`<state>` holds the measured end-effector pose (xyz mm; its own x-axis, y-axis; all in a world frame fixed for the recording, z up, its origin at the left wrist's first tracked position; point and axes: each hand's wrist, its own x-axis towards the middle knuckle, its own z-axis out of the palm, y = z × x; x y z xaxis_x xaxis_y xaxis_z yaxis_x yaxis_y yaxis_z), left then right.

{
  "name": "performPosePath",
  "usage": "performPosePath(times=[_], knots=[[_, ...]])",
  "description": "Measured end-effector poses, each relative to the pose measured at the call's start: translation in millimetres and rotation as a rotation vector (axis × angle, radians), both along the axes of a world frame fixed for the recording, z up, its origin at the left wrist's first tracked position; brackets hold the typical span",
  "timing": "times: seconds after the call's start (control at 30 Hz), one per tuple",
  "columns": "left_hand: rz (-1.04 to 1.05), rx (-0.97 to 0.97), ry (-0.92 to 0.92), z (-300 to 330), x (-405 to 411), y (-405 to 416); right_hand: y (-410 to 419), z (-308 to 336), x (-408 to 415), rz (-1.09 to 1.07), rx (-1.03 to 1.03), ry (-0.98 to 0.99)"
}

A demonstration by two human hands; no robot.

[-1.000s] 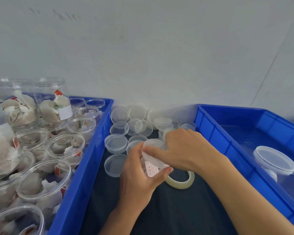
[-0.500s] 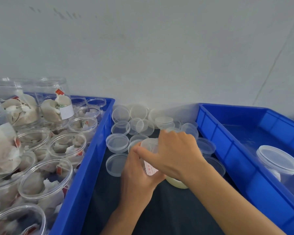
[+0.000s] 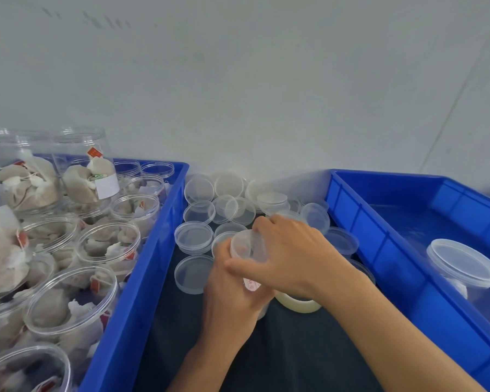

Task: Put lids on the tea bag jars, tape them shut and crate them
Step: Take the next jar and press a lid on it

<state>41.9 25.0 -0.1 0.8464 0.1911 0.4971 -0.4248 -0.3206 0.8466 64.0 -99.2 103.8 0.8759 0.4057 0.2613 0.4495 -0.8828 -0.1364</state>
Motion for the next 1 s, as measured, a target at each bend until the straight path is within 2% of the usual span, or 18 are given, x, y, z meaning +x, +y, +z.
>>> performPosePath(times=[0.17,0.3,0.4,0.57,0.8,0.93,1.0], knots=[[-0.027,0.007,0.045,-4.5,2.3,5.1,-10.6,12.7,6.0,0.114,-0.056,0.24],[-0.137,-0.059,0.111,-8.3,8.1,9.8,-23.7,23.2,9.4,0.203,-0.011,0.441],[-0.186,-0.091,0.128,-5.7,10.2,12.1,-34.8,28.7,13.3,0.28,0.077,0.584],[-0.251,-0.147,0.162,-3.0,11.0,17.9,-47.2,20.6,20.0,0.462,0.404,0.857],[-0.379,-0.216,0.188,3.1,10.0,27.4,-48.7,2.7,32.9,0.645,0.547,0.918],[-0.344,-0.24,0.161,-0.1,12.0,20.5,-51.0,-4.3,32.6,0.567,0.687,0.972],[-0.309,-0.23,0.138,-4.0,13.1,16.7,-49.8,-1.7,29.1,0.481,0.664,0.917]])
